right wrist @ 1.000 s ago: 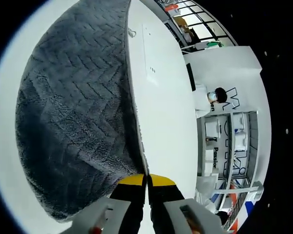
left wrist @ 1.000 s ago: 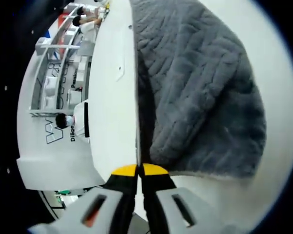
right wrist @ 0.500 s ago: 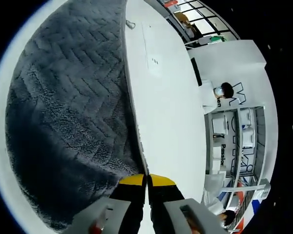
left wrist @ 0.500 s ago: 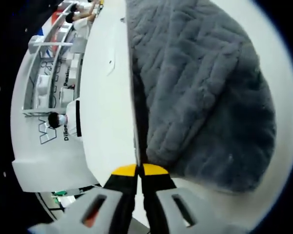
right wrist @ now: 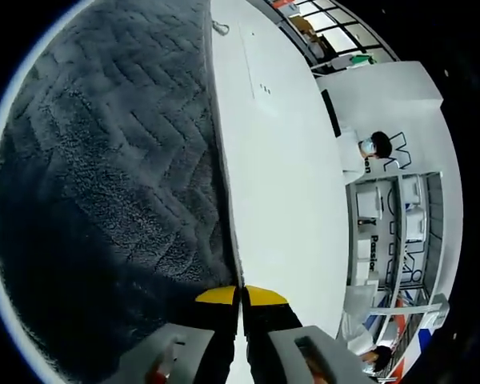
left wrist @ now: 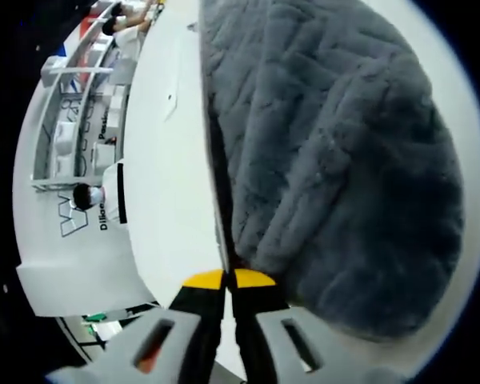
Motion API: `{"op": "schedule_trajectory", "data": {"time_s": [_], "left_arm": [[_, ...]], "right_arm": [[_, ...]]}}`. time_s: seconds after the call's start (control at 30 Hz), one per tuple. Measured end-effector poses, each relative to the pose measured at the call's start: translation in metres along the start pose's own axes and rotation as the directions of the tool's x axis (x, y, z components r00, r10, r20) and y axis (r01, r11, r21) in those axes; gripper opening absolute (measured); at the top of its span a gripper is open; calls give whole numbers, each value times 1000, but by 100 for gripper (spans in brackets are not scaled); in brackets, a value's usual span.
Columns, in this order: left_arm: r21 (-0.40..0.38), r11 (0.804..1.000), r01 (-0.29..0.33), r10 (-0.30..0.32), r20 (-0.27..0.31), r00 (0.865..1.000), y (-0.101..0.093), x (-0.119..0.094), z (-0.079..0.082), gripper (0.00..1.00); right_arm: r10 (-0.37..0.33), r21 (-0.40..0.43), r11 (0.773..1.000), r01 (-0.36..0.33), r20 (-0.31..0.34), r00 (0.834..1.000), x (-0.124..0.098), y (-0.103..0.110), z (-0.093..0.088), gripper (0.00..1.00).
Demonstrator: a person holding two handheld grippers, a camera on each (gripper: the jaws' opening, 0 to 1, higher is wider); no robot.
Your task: Fold the towel on the table until its edges align and the towel forms a compact rectangular stack.
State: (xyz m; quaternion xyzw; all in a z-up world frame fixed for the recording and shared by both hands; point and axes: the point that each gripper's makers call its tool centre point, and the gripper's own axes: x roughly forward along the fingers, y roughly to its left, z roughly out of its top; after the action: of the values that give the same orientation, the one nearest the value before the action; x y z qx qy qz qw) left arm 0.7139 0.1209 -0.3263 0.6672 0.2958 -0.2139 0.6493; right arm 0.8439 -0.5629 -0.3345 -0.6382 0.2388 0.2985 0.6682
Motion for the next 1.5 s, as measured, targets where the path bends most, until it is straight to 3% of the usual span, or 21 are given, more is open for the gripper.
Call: {"op": "schedule_trajectory", "data": {"time_s": [0.4, 0.83, 1.17, 1.3, 1.5], "left_arm": [[-20, 1000, -2, 2, 0, 1000, 1, 2, -1, 4], [-49, 999, -12, 12, -4, 1000, 3, -1, -1, 9], [-103, 993, -57, 55, -19, 998, 14, -20, -7, 25], [-137, 987, -78, 78, -8, 997, 17, -30, -7, 29], [-210, 976, -63, 69, 22, 997, 14, -46, -6, 39]], "right_arm": [[5, 31, 1000, -5, 1, 1000, -1, 1, 2, 3], [-45, 109, 993, 45, -1, 999, -7, -10, -11, 18], [-100, 245, 966, 84, 50, 994, -20, -17, -15, 25], [-104, 292, 953, 76, 81, 991, -28, -17, -13, 31], [-85, 333, 942, 40, 122, 989, -42, -12, -6, 38]]}}
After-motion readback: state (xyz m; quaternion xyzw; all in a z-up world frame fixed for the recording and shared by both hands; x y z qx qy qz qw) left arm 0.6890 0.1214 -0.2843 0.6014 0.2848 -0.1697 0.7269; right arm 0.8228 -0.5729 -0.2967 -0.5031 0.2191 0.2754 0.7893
